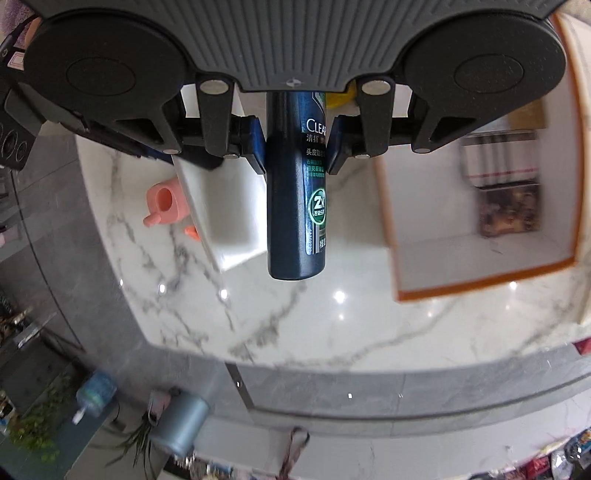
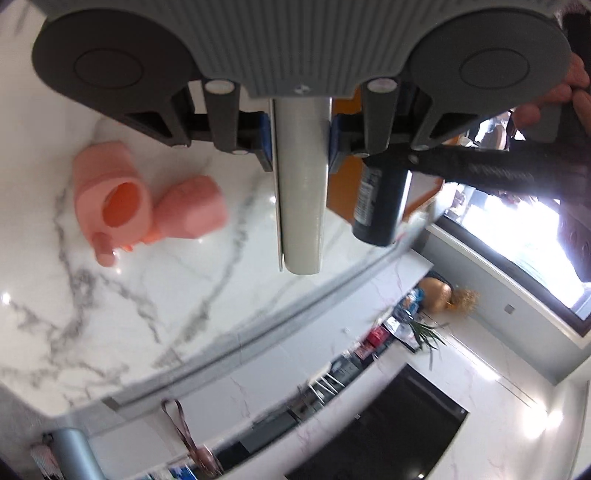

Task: Organize rigid objects
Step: 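Lift the deodorant can and white box and carry both toward the orange box, then lower the can into the orange box with left tool while right lowers white box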

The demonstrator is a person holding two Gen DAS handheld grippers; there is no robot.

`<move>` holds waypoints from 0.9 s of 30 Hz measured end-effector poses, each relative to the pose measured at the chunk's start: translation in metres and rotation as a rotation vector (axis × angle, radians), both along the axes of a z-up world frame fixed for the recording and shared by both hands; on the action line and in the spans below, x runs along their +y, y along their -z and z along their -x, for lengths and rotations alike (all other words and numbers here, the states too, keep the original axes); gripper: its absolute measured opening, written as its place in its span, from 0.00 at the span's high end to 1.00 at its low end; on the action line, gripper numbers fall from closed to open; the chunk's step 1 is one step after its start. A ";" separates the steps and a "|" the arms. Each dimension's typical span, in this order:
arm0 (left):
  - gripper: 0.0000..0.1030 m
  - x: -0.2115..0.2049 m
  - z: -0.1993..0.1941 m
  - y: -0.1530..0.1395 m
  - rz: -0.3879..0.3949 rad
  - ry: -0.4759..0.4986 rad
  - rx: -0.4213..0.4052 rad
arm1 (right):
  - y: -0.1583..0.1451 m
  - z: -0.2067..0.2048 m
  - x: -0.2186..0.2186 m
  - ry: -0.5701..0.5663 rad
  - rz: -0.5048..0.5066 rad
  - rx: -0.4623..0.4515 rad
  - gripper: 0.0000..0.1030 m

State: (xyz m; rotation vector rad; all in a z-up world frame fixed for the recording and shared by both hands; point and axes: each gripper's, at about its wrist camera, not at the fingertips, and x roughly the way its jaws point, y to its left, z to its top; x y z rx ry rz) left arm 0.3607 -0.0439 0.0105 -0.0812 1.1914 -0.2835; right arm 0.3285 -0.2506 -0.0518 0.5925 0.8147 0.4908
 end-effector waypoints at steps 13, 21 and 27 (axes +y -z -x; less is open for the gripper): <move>0.63 0.133 0.014 0.013 0.083 -0.193 0.034 | -0.061 0.020 0.148 -0.167 0.184 -0.051 0.71; 0.63 0.173 -0.020 0.065 0.236 -0.257 0.132 | -0.041 -0.006 0.220 -0.192 0.483 -0.012 0.71; 0.63 0.183 -0.050 0.099 0.313 -0.263 0.206 | -0.028 -0.034 0.249 -0.220 0.722 -0.020 0.71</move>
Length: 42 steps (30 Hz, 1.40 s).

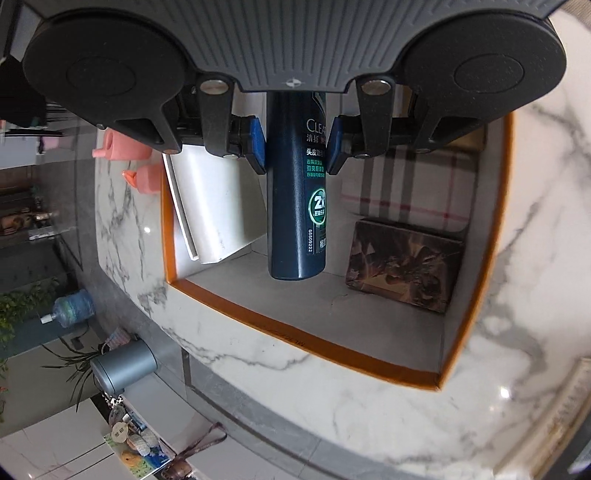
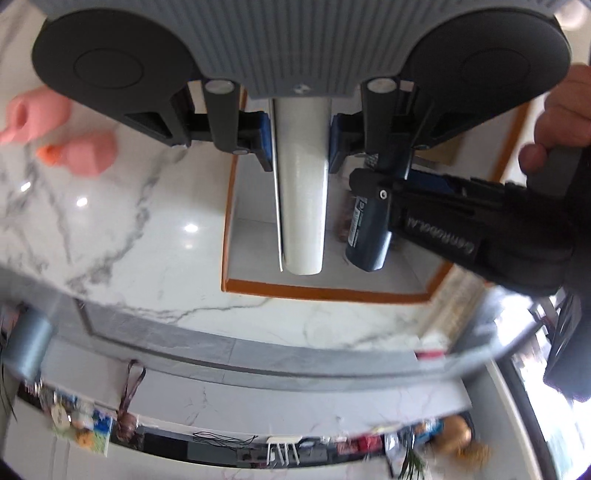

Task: Organize rigid objects
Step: 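Lower the can into the orange box with left tool while right lowers white box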

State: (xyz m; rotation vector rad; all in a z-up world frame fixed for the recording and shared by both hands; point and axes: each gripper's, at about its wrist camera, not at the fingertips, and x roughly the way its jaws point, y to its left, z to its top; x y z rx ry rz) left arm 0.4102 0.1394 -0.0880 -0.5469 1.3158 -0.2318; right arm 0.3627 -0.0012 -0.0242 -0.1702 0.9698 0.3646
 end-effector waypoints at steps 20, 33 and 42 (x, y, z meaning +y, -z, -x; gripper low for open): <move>0.63 -0.022 -0.035 0.040 -0.060 0.097 0.099 | 0.045 -0.045 0.036 -0.182 0.307 0.055 0.70; 0.61 -0.021 -0.029 0.027 -0.121 0.207 0.098 | 0.038 -0.056 0.017 -0.307 0.271 0.094 0.63; 0.64 0.009 -0.001 0.002 -0.145 0.205 -0.007 | 0.028 -0.047 -0.007 -0.442 0.268 0.082 0.72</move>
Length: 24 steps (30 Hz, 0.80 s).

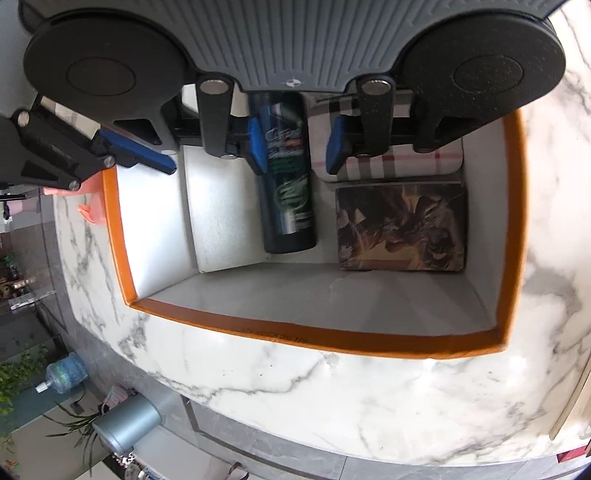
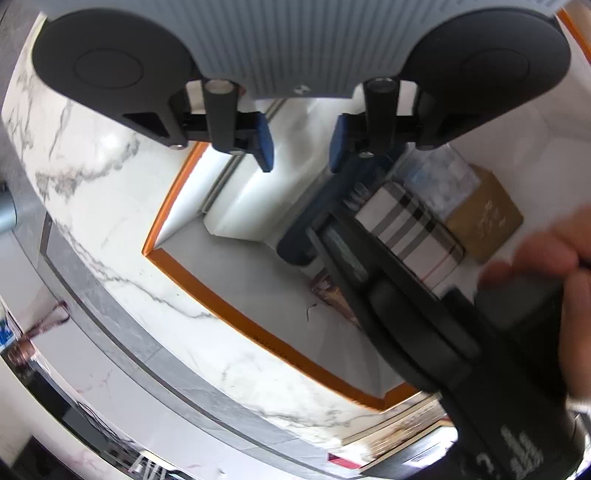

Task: Organize rigid objects
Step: 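Lower the can into the orange box with left tool while right lowers white box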

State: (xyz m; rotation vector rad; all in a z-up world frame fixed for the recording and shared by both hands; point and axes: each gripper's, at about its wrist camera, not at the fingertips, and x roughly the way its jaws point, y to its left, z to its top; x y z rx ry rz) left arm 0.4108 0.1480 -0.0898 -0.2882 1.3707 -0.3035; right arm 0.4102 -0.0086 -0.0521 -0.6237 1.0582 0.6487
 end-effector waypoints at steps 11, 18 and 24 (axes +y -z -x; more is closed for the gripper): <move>0.68 -0.001 0.024 -0.021 -0.071 0.100 -0.115 | 0.010 0.020 0.025 -0.247 0.228 0.037 0.76; 0.68 -0.007 0.031 -0.023 -0.066 0.122 -0.138 | 0.031 0.020 0.036 -0.280 0.288 0.055 0.85; 0.68 -0.009 0.032 -0.022 -0.068 0.114 -0.140 | 0.030 0.016 0.037 -0.263 0.263 0.083 0.96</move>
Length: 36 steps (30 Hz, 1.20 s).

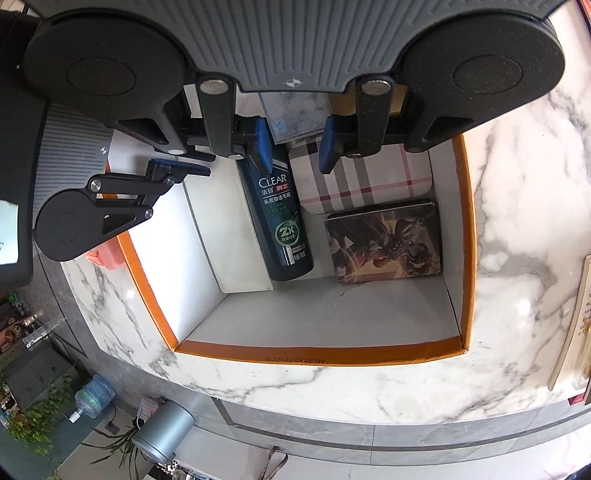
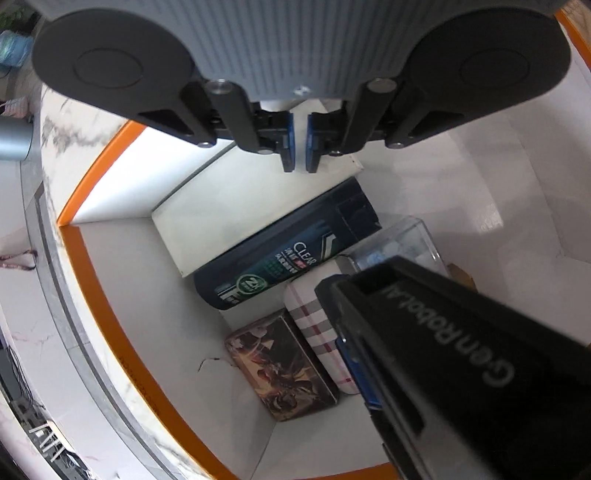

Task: Organize rigid objects
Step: 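Lower the can into the orange box with left tool while right lowers white box, then open both tools and move them back toward the pink items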

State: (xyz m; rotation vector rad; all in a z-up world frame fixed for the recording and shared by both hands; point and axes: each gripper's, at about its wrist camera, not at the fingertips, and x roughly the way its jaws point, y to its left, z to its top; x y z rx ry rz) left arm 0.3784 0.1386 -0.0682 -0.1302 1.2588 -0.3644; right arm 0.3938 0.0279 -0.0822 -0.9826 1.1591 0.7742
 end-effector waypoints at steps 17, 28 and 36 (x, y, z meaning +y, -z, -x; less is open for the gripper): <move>0.64 -0.065 0.085 -0.089 -0.030 0.187 -0.340 | -0.119 0.030 -0.096 0.302 -0.459 -0.194 0.80; 0.40 -0.155 0.124 -0.112 0.014 0.275 -0.572 | -0.126 0.078 -0.237 0.547 -0.679 -0.421 0.34; 0.24 -0.226 0.108 -0.084 -0.054 0.372 -0.589 | -0.076 0.083 -0.320 0.927 -0.761 -0.435 0.20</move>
